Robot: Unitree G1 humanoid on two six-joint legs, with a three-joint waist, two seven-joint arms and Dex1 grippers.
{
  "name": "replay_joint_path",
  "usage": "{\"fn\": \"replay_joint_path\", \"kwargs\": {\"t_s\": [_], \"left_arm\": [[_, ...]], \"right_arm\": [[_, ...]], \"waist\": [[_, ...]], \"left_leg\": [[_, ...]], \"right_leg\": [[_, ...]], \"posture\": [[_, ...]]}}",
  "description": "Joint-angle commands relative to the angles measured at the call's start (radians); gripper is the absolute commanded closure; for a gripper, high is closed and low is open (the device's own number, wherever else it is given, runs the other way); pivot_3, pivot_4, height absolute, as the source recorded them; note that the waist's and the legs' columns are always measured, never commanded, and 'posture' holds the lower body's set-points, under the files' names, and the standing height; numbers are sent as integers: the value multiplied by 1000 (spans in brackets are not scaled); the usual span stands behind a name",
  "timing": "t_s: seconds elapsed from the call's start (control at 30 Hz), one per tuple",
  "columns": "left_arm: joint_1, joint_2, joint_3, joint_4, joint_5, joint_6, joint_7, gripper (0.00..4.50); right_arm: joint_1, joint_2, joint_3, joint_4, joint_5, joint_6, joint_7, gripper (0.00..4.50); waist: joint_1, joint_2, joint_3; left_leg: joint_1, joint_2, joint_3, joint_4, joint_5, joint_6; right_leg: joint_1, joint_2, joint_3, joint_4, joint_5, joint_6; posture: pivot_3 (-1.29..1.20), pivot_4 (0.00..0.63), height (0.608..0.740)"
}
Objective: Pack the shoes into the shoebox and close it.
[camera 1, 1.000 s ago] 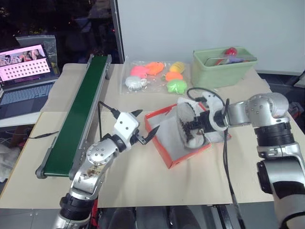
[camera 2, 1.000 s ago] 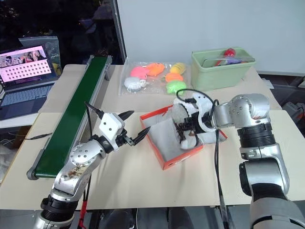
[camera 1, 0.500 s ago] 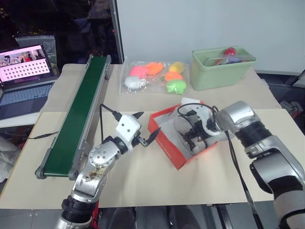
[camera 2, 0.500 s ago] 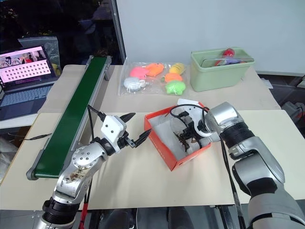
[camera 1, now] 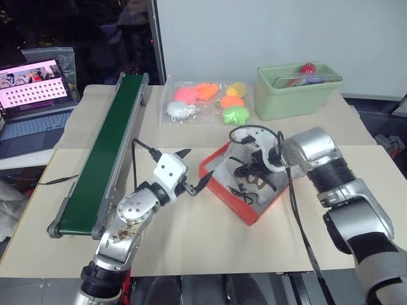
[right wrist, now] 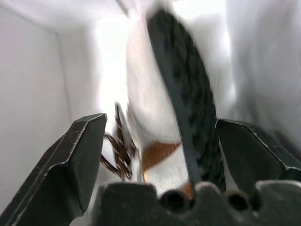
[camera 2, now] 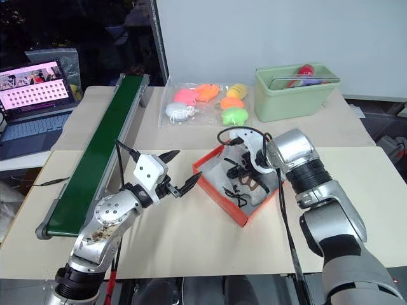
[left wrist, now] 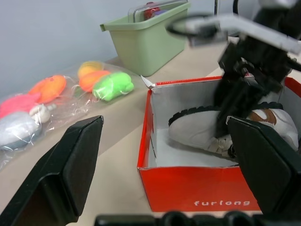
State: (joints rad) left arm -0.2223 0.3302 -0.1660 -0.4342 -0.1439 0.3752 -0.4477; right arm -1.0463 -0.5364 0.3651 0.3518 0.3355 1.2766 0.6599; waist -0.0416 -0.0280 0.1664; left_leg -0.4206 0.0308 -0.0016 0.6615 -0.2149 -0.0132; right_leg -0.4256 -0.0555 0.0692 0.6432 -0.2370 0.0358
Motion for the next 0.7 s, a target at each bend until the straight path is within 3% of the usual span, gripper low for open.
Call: {"fn": "replay_joint_path", "kwargs": {"t_s": [0.03, 0.13, 0.23, 0.37, 0.53, 0.7], "left_arm": [[-21, 4, 25, -6, -3, -27, -5, 0], [-27, 5, 52, 6, -2, -32, 7, 0], [-51, -12, 190, 46, -21, 9, 101, 0], [-86, -5, 390, 83, -62, 89, 212, 0], [-72, 72, 504, 146, -62, 134, 220, 0], [-55, 143, 528, 201, -82, 186, 178, 0]], "right_arm": [[-3, 1, -61, -127, -19, 2, -43, 72], [14, 9, -95, -183, -27, -6, -78, 72], [60, 29, -196, -276, -34, -91, -147, 72], [134, 173, -412, -478, 71, -260, -196, 72], [292, 259, -392, -698, 145, -370, -144, 72], [445, 272, -326, -760, 185, -476, -38, 72]], "waist": [[-1, 0, 0], [0, 0, 0], [1, 0, 0], [-8, 0, 0], [1, -2, -1], [5, -2, -1]], "left_leg": [[0, 0, 0, 0, 0, 0], [0, 0, 0, 0, 0, 0], [0, 0, 0, 0, 0, 0], [0, 1, 0, 0, 0, 0], [-1, 1, -1, 0, 0, 0], [0, -1, -2, 1, 0, -1]], "right_leg": [[0, 0, 0, 0, 0, 0], [0, 0, 0, 0, 0, 0], [0, 0, 0, 0, 0, 0], [-1, 0, 0, 1, 0, 0], [-1, 0, -1, 4, 0, 0], [1, -3, -3, 2, 0, 0]], "posture": [[0, 150, 729], [0, 150, 729], [0, 150, 729], [0, 150, 729], [0, 150, 729], [0, 150, 729]]}}
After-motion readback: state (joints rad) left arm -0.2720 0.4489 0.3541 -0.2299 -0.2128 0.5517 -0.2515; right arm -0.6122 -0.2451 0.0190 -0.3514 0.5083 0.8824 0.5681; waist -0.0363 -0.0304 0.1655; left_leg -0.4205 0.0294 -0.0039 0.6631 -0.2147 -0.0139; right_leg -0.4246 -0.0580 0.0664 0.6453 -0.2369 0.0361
